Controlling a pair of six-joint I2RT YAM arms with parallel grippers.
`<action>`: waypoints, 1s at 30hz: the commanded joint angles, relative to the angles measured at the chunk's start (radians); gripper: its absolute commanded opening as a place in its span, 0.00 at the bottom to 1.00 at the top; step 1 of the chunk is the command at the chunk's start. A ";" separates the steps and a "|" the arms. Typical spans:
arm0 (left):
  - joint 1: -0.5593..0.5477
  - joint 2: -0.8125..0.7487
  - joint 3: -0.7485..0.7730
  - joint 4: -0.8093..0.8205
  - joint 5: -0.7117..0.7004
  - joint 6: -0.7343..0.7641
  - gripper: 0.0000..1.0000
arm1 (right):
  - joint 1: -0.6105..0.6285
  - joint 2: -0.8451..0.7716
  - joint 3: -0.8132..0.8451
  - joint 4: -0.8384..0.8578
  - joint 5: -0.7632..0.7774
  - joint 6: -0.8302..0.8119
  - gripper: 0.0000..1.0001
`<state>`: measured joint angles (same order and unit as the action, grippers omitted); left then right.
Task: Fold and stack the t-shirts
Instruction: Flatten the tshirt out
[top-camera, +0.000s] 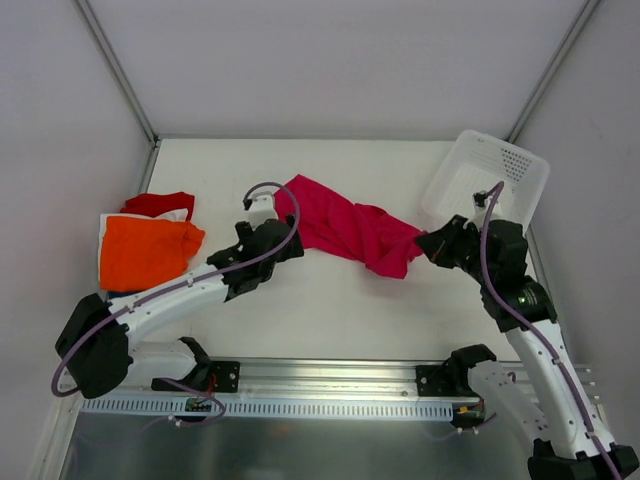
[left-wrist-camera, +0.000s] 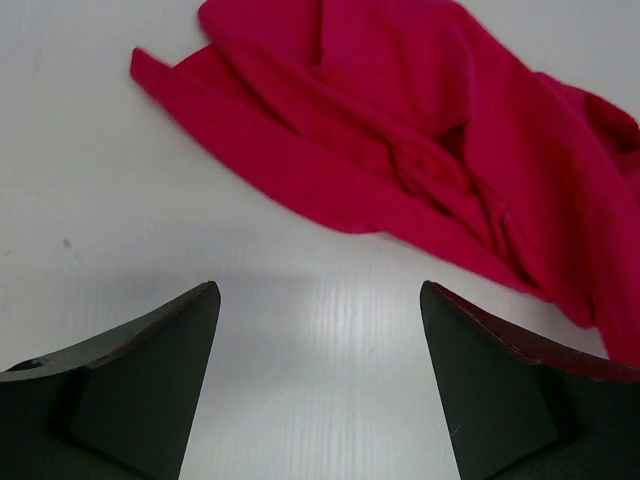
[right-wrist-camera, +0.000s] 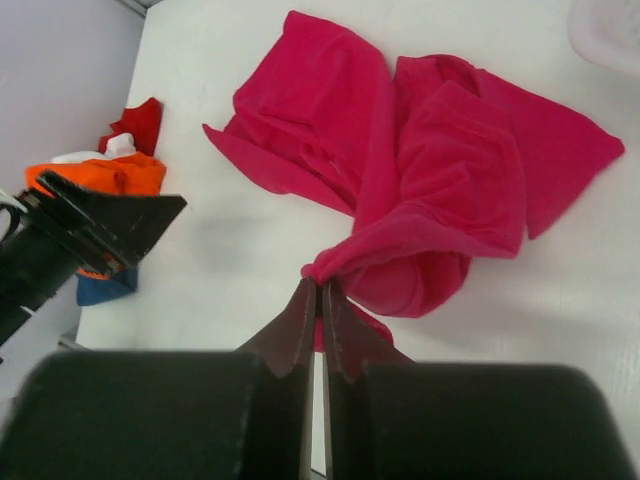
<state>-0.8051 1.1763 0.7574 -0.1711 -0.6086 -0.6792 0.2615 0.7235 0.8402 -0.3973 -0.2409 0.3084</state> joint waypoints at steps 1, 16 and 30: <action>0.019 0.103 0.042 0.311 0.019 0.185 0.82 | 0.041 -0.093 -0.053 -0.003 0.150 -0.063 0.00; 0.287 0.643 0.330 0.538 0.211 0.290 0.76 | 0.058 -0.269 -0.210 -0.104 0.213 -0.095 0.00; 0.334 0.747 0.402 0.544 0.389 0.280 0.75 | 0.059 -0.230 -0.240 -0.063 0.206 -0.097 0.00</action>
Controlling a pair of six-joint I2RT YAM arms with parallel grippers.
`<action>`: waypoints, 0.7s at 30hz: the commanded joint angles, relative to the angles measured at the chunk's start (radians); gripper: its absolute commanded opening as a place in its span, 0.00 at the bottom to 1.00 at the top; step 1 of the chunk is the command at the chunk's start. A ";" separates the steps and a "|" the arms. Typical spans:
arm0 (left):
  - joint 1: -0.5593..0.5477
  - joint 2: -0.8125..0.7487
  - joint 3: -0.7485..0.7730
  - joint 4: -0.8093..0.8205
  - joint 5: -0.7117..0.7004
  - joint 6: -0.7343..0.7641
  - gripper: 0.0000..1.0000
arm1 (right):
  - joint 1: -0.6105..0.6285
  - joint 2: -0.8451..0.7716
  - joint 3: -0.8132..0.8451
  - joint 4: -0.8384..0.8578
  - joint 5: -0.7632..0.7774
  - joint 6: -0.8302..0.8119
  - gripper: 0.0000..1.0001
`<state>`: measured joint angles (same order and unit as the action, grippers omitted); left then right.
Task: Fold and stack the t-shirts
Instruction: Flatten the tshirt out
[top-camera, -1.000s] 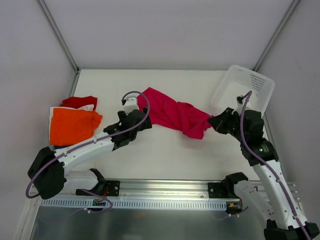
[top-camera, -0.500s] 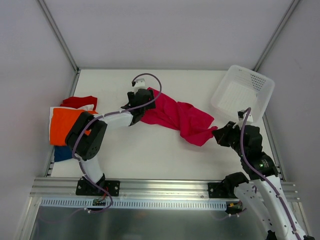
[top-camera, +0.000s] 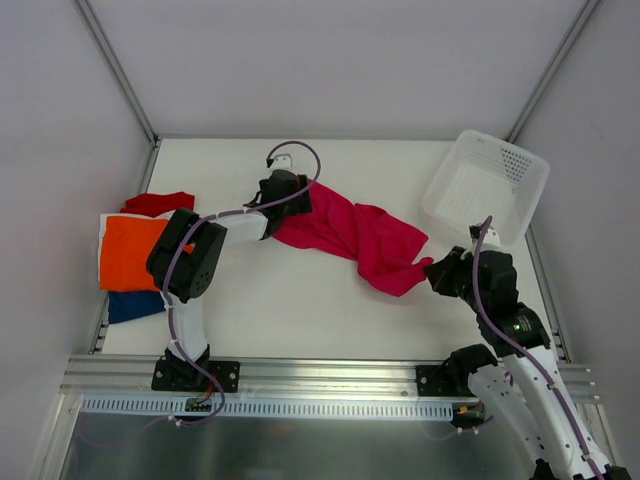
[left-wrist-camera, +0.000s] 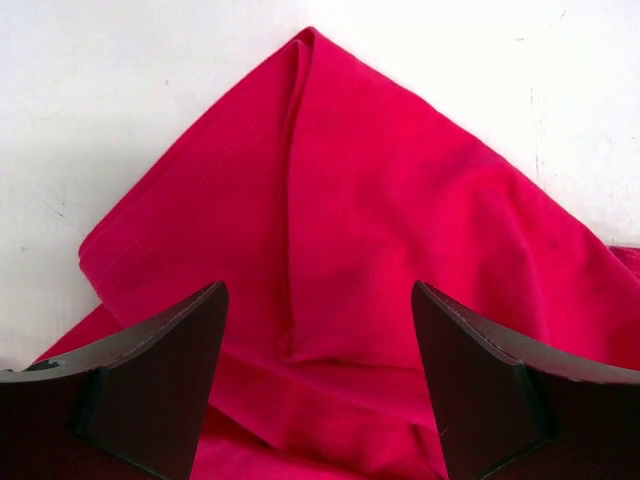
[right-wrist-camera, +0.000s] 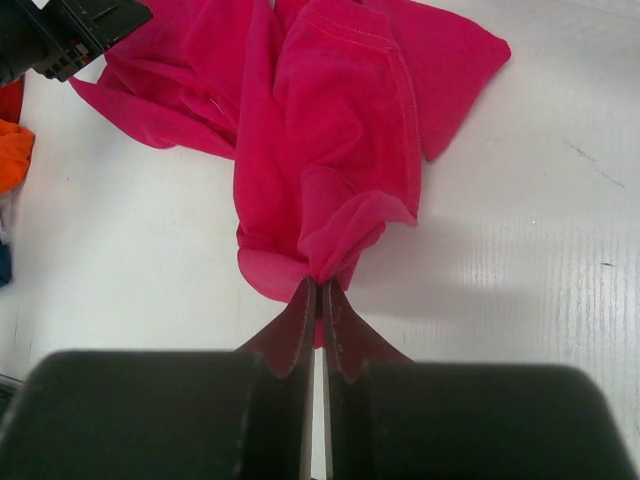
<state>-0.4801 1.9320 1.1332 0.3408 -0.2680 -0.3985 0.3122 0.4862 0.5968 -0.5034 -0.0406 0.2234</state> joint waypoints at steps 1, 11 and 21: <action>0.009 -0.008 0.027 0.030 0.049 0.000 0.74 | 0.008 0.011 0.003 0.045 0.004 -0.012 0.00; 0.009 0.018 0.082 -0.068 0.056 -0.008 0.60 | 0.010 0.005 0.005 0.043 0.001 -0.004 0.00; 0.009 0.077 0.206 -0.252 0.023 -0.045 0.59 | 0.011 -0.020 0.017 0.009 0.015 -0.007 0.00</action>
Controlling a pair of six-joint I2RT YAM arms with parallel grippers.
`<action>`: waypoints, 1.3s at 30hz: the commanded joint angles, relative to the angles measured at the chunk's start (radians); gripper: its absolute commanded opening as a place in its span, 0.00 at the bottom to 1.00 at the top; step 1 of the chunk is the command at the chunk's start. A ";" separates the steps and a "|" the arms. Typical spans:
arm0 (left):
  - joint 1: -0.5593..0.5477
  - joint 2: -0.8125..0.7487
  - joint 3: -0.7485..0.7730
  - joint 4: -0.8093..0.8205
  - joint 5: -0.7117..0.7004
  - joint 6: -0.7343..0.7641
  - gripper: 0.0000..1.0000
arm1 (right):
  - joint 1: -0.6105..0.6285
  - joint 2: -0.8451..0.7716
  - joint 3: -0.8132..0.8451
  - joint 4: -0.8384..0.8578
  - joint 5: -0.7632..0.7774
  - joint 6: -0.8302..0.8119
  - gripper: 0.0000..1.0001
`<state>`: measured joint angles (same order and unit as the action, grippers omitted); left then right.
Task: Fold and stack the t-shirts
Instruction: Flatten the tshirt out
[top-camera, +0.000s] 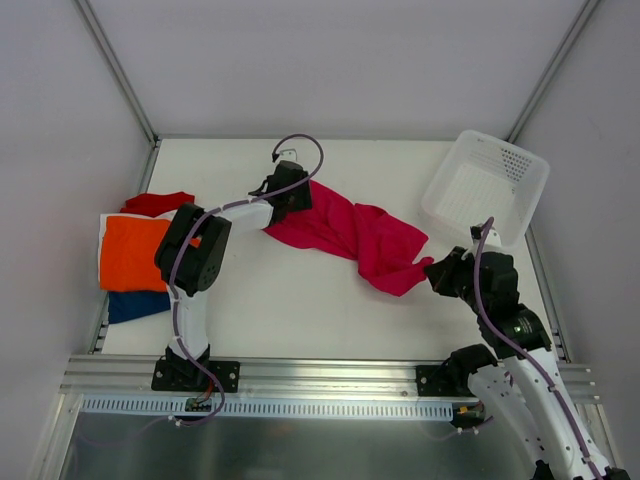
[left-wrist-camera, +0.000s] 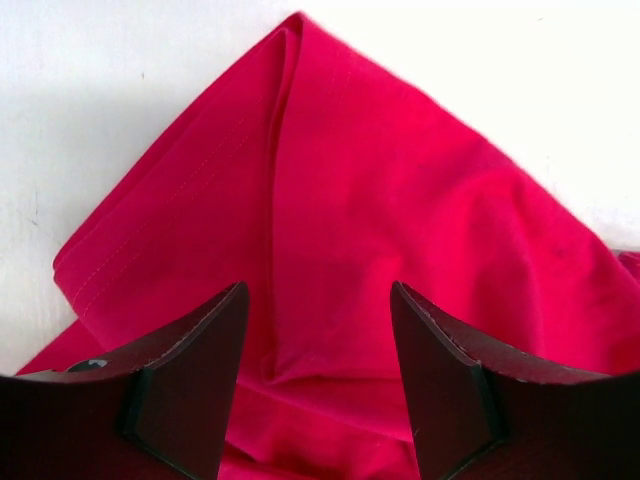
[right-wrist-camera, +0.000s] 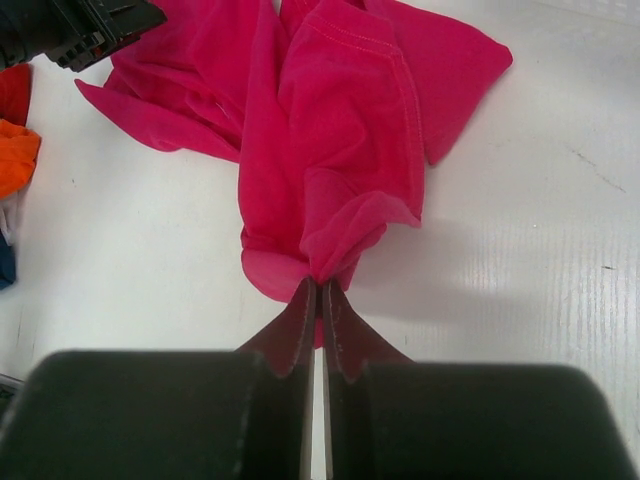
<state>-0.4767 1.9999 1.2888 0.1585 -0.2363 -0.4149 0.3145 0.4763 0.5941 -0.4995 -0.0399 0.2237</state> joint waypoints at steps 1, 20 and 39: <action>0.006 0.011 0.052 -0.077 -0.021 -0.032 0.59 | 0.009 -0.007 0.019 0.006 0.015 -0.009 0.00; 0.007 0.046 0.124 -0.197 -0.017 -0.035 0.08 | 0.009 -0.010 0.012 -0.001 0.020 0.005 0.00; 0.006 -0.231 0.096 -0.313 -0.132 -0.061 0.00 | 0.008 0.054 0.009 0.015 0.104 -0.006 0.00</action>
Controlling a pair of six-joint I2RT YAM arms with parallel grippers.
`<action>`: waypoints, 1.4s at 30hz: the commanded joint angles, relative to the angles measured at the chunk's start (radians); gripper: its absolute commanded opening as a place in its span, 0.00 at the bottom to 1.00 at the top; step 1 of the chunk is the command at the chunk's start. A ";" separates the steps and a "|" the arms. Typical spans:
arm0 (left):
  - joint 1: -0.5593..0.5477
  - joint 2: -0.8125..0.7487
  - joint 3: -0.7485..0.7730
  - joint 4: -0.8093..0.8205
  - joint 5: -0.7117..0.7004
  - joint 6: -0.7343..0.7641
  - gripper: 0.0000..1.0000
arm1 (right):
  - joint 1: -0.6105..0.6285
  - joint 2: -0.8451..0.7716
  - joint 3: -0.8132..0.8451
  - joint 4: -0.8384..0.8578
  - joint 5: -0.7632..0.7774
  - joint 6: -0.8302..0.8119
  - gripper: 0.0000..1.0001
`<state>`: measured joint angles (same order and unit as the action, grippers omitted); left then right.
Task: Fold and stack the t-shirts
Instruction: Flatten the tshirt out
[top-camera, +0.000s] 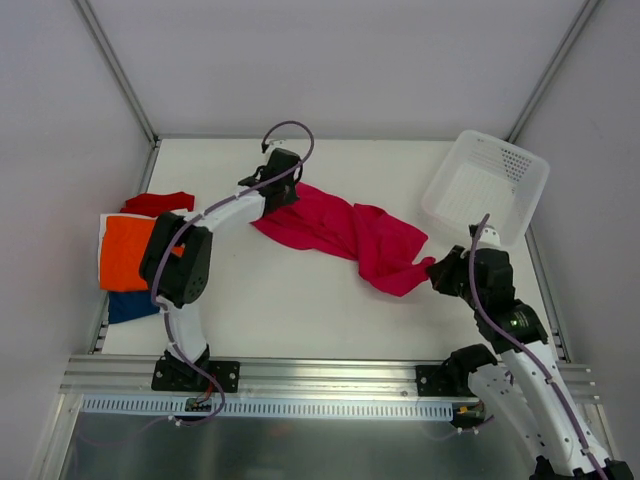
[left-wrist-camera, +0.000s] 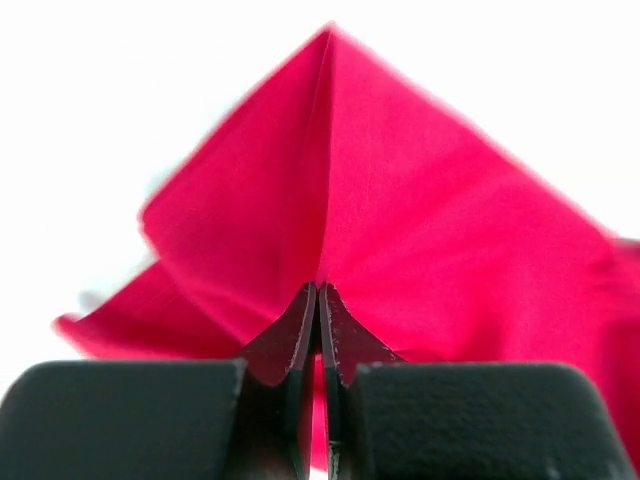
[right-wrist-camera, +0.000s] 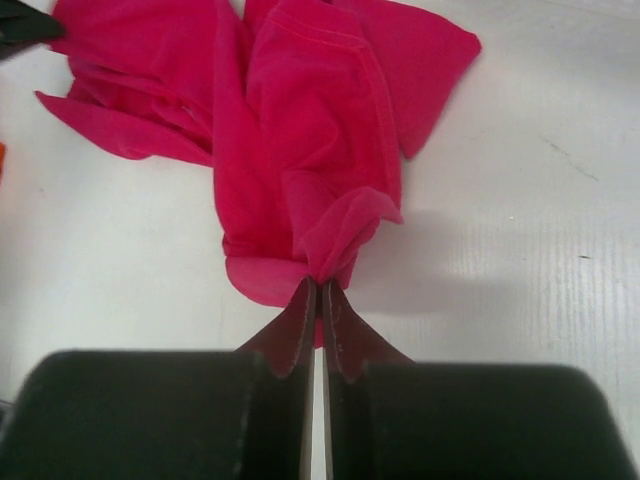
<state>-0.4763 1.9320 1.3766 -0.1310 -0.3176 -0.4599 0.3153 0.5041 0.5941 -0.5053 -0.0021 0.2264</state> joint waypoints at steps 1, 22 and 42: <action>0.005 -0.189 -0.002 -0.035 -0.054 -0.019 0.00 | 0.007 0.034 0.018 0.021 0.091 -0.022 0.00; -0.219 -0.987 0.079 -0.369 -0.272 0.047 0.00 | 0.008 0.076 0.674 -0.177 0.246 -0.182 0.00; -0.229 -1.234 0.369 -0.579 0.101 -0.017 0.00 | 0.008 0.195 1.418 -0.354 0.136 -0.217 0.00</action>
<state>-0.7010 0.7204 1.7443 -0.7006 -0.2939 -0.4484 0.3187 0.6296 1.9301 -0.8581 0.1703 0.0319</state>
